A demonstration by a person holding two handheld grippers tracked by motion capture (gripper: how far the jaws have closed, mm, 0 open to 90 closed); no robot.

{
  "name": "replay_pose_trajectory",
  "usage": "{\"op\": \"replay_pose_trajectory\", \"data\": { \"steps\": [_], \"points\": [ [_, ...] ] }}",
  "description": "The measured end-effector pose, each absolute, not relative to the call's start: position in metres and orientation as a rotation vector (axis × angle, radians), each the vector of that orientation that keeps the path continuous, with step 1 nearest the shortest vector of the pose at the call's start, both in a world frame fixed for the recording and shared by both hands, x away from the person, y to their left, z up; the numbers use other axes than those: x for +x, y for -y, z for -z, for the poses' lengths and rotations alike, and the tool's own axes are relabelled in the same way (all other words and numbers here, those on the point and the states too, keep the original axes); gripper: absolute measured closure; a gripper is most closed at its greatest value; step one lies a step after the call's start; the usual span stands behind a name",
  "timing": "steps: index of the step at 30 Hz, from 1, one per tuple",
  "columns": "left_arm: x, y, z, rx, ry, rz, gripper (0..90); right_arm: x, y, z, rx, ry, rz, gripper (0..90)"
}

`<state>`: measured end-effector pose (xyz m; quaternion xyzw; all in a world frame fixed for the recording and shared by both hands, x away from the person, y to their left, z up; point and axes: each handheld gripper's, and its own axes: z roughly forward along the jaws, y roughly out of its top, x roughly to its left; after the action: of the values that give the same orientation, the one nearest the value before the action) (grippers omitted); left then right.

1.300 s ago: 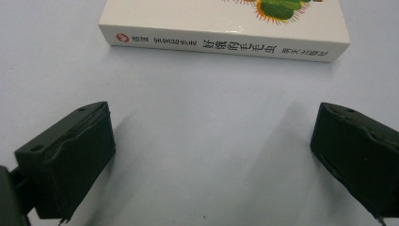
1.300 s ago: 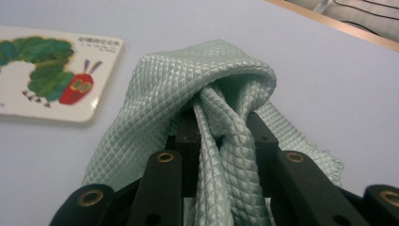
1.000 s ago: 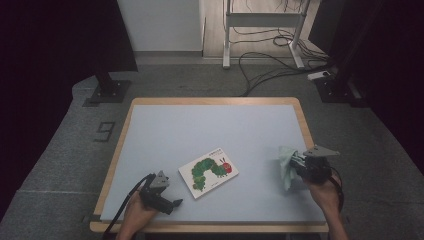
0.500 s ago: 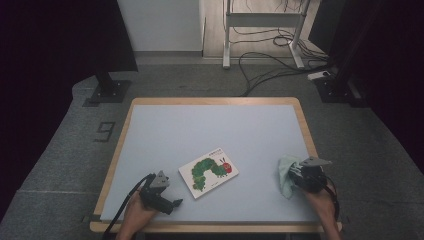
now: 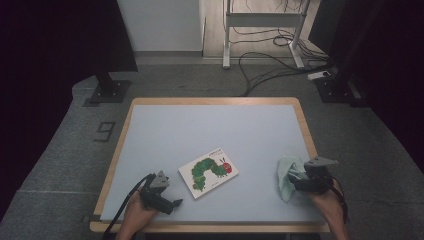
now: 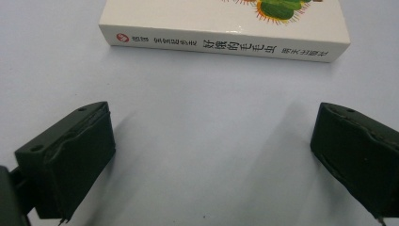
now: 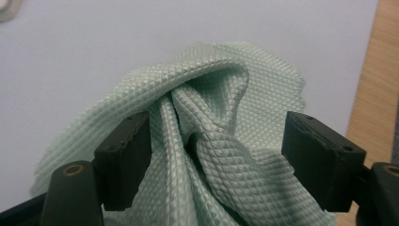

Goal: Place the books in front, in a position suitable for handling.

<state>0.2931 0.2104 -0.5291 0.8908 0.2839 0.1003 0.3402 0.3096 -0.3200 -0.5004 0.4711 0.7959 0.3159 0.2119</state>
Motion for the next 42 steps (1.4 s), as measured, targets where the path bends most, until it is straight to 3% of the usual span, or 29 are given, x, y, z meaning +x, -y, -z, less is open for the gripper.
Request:
{"op": "replay_pose_trajectory", "data": {
  "steps": [13, 17, 42],
  "points": [
    [0.293, -0.21, 0.529, 2.319, -0.738, -0.262, 0.0, 0.312, 0.297, 0.475, 1.22, -2.23, -0.935, 11.2],
    [0.293, -0.21, 0.529, 2.316, -0.741, -0.261, 0.1, 0.316, 0.284, 0.472, 1.185, -2.23, -0.929, 0.0],
    [0.293, -0.21, 0.529, 2.317, -0.739, -0.261, 0.0, 0.348, 0.201, 0.478, 1.017, -2.37, -1.041, 0.0]
  ]
}}
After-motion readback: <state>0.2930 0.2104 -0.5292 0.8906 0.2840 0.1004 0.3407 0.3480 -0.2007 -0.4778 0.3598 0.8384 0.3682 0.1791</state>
